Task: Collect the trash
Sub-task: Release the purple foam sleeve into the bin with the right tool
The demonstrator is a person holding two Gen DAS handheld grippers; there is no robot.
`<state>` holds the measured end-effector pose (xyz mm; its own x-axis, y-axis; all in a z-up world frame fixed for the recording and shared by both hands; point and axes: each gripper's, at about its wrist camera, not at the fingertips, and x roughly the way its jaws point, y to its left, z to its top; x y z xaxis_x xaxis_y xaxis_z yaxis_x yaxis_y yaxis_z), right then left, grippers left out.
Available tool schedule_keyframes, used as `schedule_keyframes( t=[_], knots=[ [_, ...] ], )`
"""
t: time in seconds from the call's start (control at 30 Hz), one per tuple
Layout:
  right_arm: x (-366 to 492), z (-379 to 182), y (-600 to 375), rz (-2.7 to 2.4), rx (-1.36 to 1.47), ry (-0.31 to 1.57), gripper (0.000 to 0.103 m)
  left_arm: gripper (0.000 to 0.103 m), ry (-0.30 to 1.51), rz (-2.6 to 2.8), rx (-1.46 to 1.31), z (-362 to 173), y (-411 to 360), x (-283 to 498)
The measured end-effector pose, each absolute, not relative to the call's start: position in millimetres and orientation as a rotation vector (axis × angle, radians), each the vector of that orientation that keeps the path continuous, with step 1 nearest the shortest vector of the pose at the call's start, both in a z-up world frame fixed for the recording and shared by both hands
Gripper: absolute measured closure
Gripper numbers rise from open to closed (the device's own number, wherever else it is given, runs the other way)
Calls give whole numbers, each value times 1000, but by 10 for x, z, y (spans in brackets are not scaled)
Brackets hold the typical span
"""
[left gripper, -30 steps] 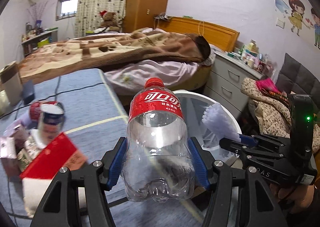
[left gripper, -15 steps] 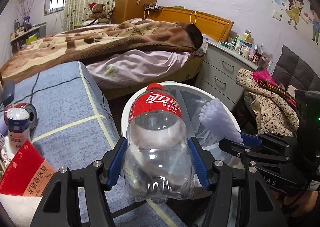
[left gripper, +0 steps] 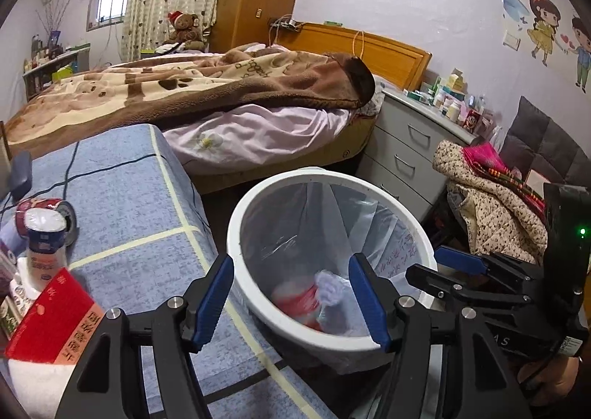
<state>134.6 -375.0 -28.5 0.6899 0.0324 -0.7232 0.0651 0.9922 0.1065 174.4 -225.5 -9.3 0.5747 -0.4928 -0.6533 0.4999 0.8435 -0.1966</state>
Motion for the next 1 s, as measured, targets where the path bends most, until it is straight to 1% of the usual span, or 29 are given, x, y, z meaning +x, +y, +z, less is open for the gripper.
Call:
schedule_keyframes(
  t=[0.33, 1.0],
  knots=[
    [1290, -213, -3421, 102, 98, 798, 46, 39, 766, -513, -14, 11, -1886, 1474],
    [1079, -82, -2679, 331, -14, 766, 46, 39, 722, -241, -93, 40, -689, 781]
  ],
)
